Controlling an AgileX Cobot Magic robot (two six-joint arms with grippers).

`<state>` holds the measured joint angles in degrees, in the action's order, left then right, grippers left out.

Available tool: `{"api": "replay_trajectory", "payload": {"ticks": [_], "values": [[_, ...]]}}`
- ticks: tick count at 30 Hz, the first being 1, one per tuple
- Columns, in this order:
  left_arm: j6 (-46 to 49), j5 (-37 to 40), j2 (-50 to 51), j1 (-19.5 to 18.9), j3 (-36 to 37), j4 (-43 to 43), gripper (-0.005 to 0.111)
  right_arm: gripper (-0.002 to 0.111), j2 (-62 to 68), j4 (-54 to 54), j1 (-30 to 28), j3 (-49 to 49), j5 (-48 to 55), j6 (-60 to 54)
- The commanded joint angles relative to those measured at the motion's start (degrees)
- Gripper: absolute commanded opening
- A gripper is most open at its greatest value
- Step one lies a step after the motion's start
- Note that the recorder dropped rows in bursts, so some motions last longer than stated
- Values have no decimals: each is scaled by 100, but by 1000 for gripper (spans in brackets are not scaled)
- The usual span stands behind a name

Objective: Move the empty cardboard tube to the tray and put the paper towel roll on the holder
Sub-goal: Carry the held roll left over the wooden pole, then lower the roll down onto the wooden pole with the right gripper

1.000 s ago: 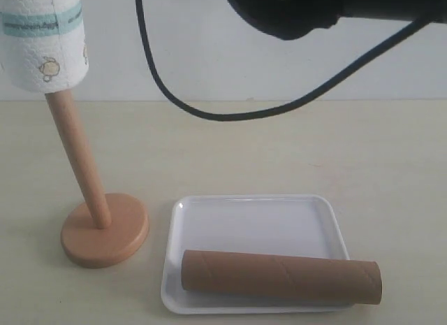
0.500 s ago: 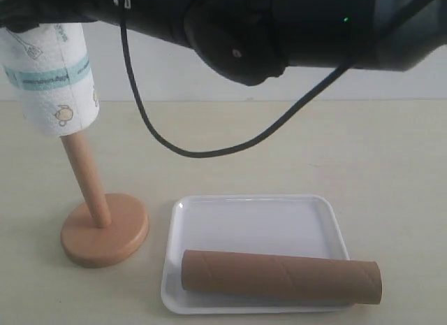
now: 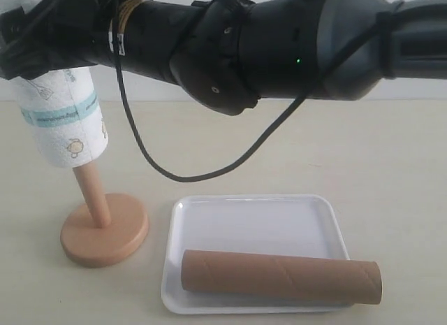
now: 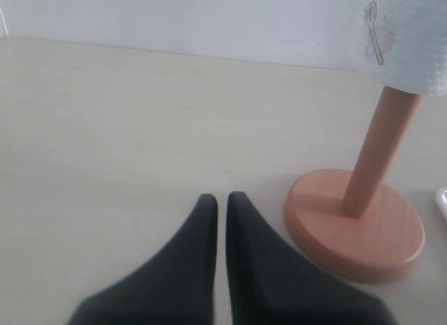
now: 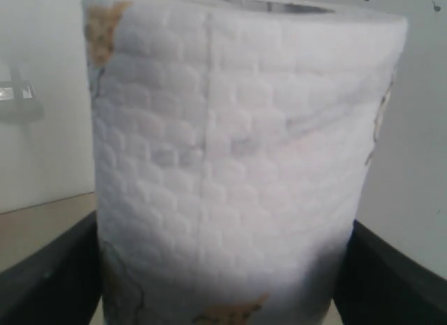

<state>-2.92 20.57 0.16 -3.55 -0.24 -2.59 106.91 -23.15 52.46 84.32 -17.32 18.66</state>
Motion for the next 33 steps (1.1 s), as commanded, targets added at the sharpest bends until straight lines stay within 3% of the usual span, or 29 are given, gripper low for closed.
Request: {"api": "replay_trajectory", "payload": {"ticks": [1, 5, 14, 33], "values": [[-46, 4, -16, 20, 24, 4, 4, 0, 60, 13, 21, -162, -316, 38], [-46, 4, -16, 20, 24, 4, 4, 0, 60, 326, 11, -632, -860, -13], [-46, 4, -16, 20, 24, 4, 4, 0, 60, 330, 11, -1101, -967, -328], [-46, 4, -16, 20, 24, 4, 4, 0, 632, 805, 11, -1122, -1586, -831]]}}
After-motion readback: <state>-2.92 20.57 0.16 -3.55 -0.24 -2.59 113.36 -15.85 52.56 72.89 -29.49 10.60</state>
